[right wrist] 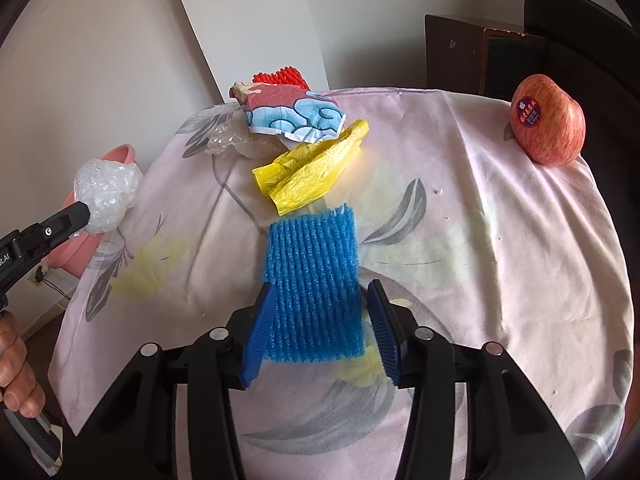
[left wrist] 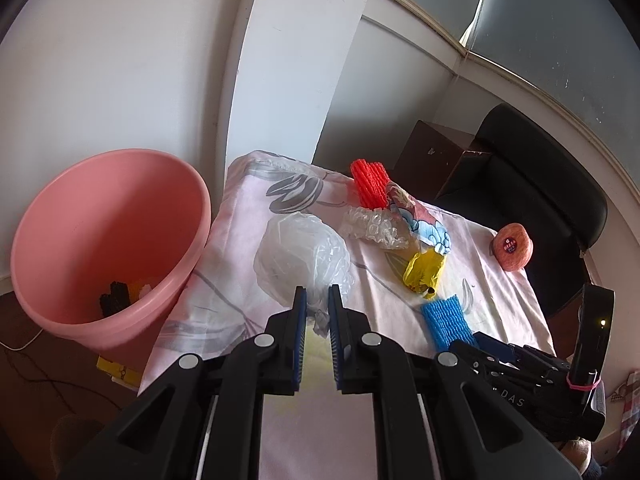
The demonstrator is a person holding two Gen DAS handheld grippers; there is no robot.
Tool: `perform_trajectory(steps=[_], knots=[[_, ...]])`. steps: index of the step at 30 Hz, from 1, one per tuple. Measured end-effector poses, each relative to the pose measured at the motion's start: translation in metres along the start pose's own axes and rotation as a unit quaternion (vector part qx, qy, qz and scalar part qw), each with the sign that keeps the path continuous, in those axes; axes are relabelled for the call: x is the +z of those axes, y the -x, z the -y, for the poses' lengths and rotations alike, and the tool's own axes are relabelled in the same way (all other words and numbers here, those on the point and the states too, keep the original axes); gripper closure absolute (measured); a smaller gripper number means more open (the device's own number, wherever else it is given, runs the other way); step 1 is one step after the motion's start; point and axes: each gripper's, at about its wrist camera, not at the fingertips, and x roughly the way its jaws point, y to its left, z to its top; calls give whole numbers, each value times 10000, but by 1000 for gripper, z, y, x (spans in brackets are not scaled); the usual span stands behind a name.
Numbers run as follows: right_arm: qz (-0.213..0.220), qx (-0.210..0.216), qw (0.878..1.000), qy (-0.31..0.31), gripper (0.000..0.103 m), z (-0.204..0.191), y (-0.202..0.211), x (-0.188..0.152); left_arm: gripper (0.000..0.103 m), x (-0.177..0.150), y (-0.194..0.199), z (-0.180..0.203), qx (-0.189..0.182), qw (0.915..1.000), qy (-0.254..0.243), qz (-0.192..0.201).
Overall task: Collect trash
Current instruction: 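Grasp the clear plastic bag with the left tool while the right tool grasps the blue foam net, then carry both items over the pink basin and open both tools to drop them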
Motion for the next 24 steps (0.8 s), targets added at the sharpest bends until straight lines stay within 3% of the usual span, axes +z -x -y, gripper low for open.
perform_trajectory(steps=[4, 6, 14, 24], knots=[[18, 14, 10000, -60, 86, 0, 8, -3, 93, -6, 7, -5, 8, 10000, 47, 24], [66, 53, 9999, -111, 90, 1, 14, -4, 93, -8, 10, -6, 10, 10000, 67, 40], [364, 251, 9990, -89, 92, -7, 43, -5, 93, -12, 30, -12, 43, 9997, 47, 232], [811, 676, 9939, 332, 92, -52, 66, 20, 93, -10, 58, -24, 229, 9980, 35, 589]])
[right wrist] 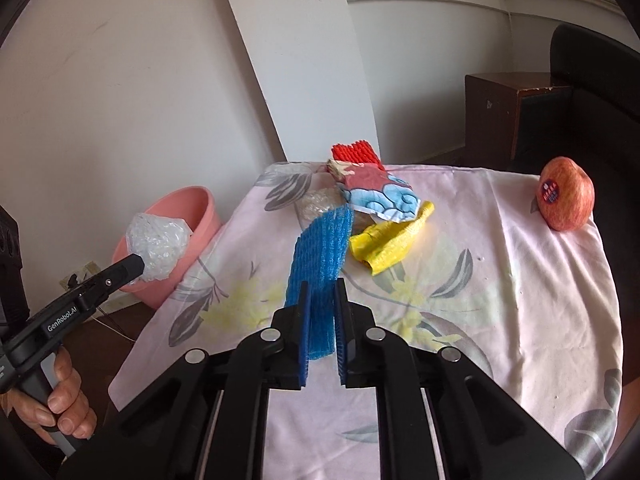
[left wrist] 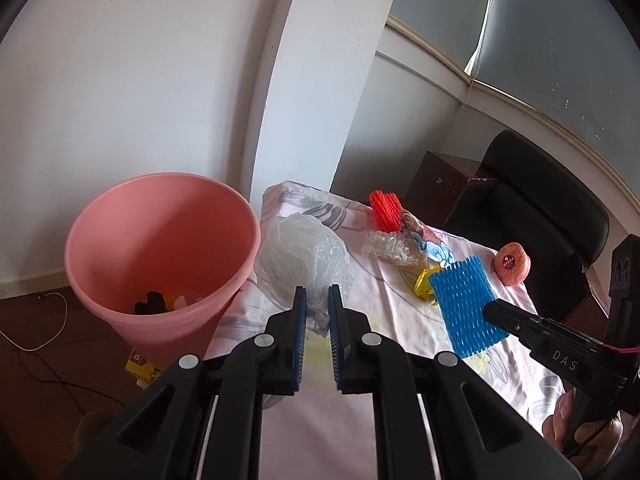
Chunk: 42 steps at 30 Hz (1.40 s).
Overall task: Collect trash
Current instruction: 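Carry both items over the pink basin and open both tools to drop them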
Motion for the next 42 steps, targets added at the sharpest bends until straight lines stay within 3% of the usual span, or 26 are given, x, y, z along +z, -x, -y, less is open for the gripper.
perform_trajectory(steps=[19, 29, 42], knots=[[250, 1008, 9895, 1009, 92, -133, -49, 54, 93, 15, 17, -82, 897, 9940, 487, 394], [83, 1073, 9856, 1302, 92, -176, -89, 58, 93, 18, 1, -118, 1350, 9883, 599, 373], [-384, 978, 9832, 1494, 92, -198, -144, 48, 93, 6, -19, -140, 1328, 9878, 802, 124]])
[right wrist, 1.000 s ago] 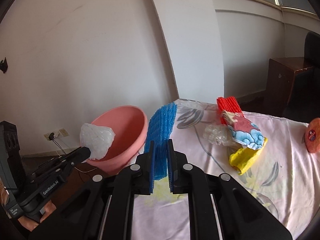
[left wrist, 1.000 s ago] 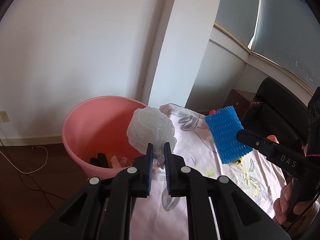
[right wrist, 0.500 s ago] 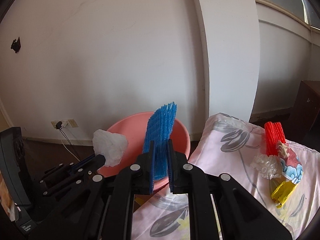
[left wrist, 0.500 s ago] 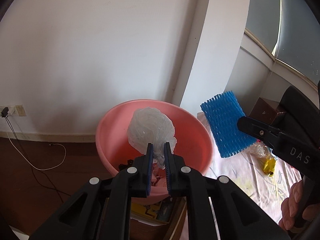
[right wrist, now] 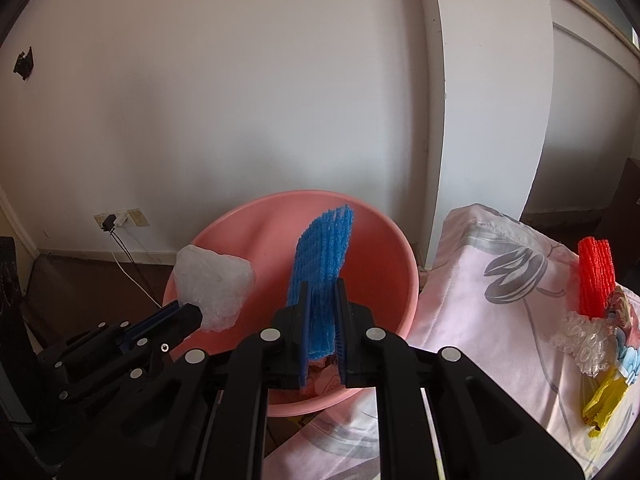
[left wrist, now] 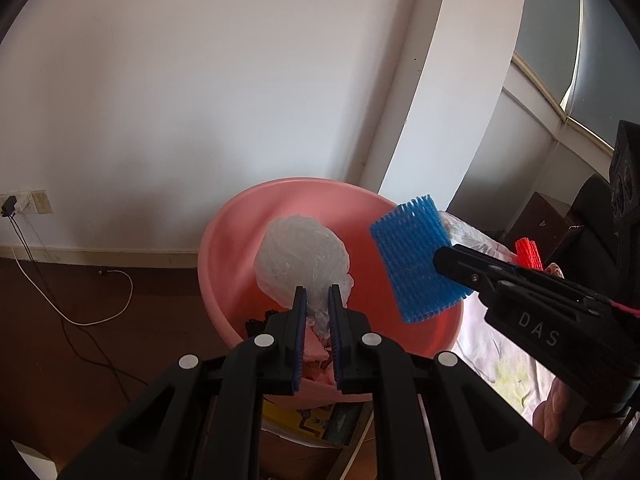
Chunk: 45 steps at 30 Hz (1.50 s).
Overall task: Collect trash
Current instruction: 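Carry both items over the pink basin and open both tools to drop them, then move both tools back over the table toward the yellow bag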
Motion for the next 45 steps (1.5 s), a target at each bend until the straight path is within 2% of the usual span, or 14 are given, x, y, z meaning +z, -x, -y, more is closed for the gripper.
perform_trajectory(steps=[11, 16, 18, 20, 22, 33, 40, 45], knots=[[-223, 2, 9998, 7, 91, -2, -17, -1, 90, 1, -3, -1, 44, 10000, -2, -70], [-252, 139, 9996, -80, 91, -1, -16, 0, 85, 2, 2, 1, 18, 10000, 35, -17], [-249, 154, 9995, -84, 88, 1, -15, 1, 82, 2, 6, 1, 23, 10000, 39, 22], [-224, 179, 9995, -96, 72, 1, -13, 1, 74, 3, 10, 1, 10, 10000, 57, 44], [-174, 224, 9995, -108, 66, 2, -9, 1, 69, 2, 14, 1, -7, 9999, 77, 75], [148, 140, 9998, -80, 66, 5, 27, -4, 63, 3, 36, 12, -144, 9996, 35, 231], [225, 41, 9995, -231, 66, 22, 55, -22, 61, 3, 43, 31, -306, 9992, -138, 231], [249, -191, 9989, -336, 66, 41, 75, -39, 61, -1, 41, 48, -446, 9986, -254, 157]])
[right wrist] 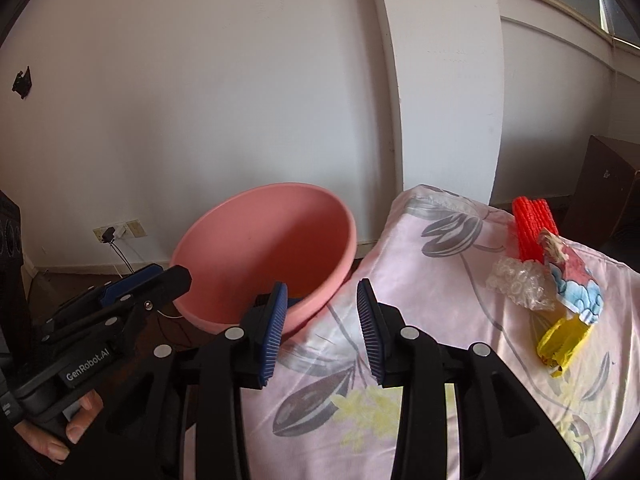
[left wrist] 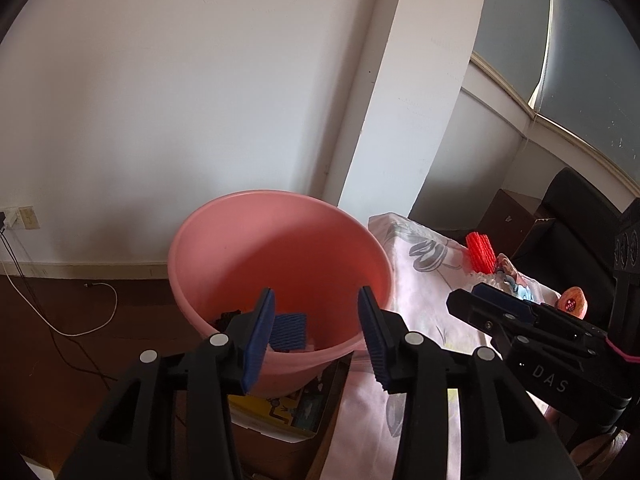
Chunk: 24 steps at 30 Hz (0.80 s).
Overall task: Collect trash
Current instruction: 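Move both tools back over the table toward the yellow bag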
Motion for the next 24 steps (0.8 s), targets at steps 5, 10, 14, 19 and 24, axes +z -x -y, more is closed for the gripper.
perform_trajectory(steps=[5, 10, 14, 19, 24], knots=[[5, -278, 9992, -302, 66, 33, 23, -16, 61, -3, -4, 22, -189, 9996, -199, -85], [97, -685, 9954, -658, 66, 72, 46, -30, 61, -6, -8, 53, -407, 9976, -541, -146], [141, -1049, 9890, -1029, 66, 105, 58, -39, 61, -6, -16, 77, -572, 9951, -779, -208], [92, -1309, 9769, -1685, 66, 146, 62, -51, 61, -5, -26, 100, -728, 9925, -948, -264], [-11, -1237, 9652, -2304, 66, 175, 52, -58, 61, -5, -40, 113, -813, 9908, -1019, -359]])
